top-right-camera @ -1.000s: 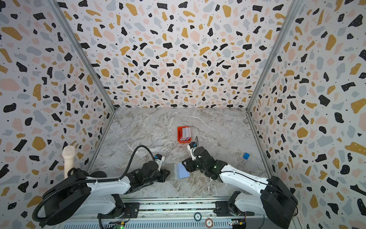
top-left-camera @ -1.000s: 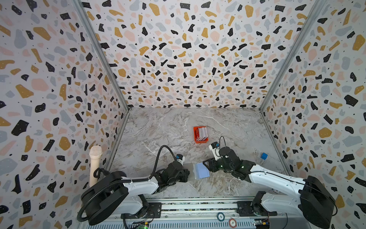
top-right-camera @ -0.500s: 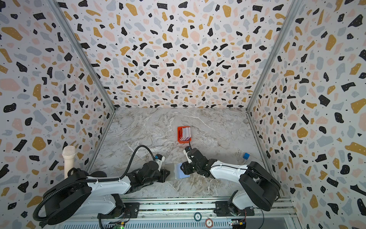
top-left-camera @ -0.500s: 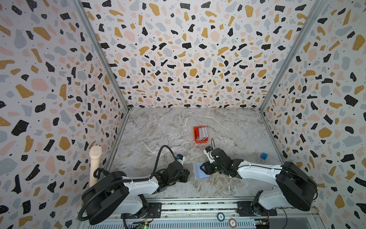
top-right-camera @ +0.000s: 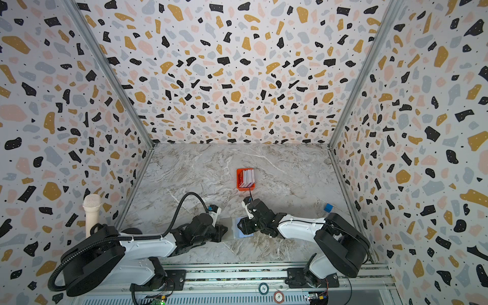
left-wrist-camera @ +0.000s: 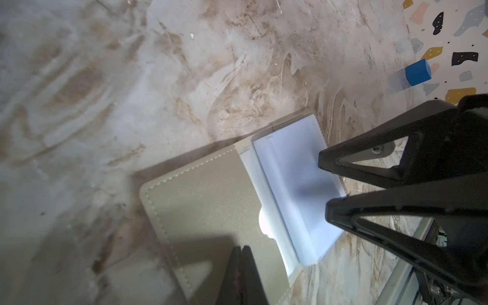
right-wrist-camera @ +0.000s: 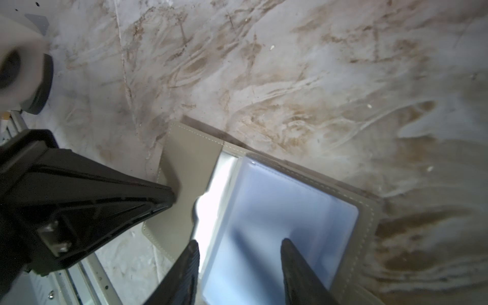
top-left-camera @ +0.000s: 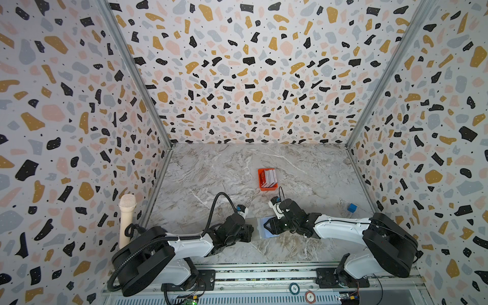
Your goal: Put the credit cards into the card holder
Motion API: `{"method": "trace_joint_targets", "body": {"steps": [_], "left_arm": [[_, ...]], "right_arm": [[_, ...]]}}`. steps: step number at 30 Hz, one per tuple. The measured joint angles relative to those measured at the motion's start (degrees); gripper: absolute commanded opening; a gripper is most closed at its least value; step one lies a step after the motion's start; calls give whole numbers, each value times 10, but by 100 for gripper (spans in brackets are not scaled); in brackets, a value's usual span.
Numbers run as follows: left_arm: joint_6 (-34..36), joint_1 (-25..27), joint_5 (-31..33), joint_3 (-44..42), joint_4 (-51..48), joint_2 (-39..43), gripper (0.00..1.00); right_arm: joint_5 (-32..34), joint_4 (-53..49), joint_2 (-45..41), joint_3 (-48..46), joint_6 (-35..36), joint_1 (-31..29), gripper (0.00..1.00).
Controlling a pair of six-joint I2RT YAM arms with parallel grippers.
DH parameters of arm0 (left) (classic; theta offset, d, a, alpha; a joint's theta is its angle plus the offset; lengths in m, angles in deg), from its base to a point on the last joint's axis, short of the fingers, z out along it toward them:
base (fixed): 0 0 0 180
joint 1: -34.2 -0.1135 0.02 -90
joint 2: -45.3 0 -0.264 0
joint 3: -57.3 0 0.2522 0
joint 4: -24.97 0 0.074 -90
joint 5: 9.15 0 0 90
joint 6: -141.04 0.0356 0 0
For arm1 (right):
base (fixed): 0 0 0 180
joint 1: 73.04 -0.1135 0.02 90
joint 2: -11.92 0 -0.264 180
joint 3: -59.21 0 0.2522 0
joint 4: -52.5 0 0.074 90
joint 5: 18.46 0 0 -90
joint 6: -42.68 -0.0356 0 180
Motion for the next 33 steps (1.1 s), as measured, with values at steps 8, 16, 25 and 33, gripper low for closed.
{"method": "trace_joint_targets", "body": {"steps": [8, 16, 25, 33], "left_arm": [[0, 0, 0, 0, 0, 0, 0], [2, 0, 0, 0, 0, 0, 0], [3, 0, 0, 0, 0, 0, 0], [3, 0, -1, 0, 0, 0, 0]], "right_arm": [[-6, 16, 11, -5, -18, -4, 50], [32, -2, -49, -24, -28, 5, 49], [38, -5, -40, -40, -45, 13, 46], [26, 11, -25, -42, -47, 7, 45]]}}
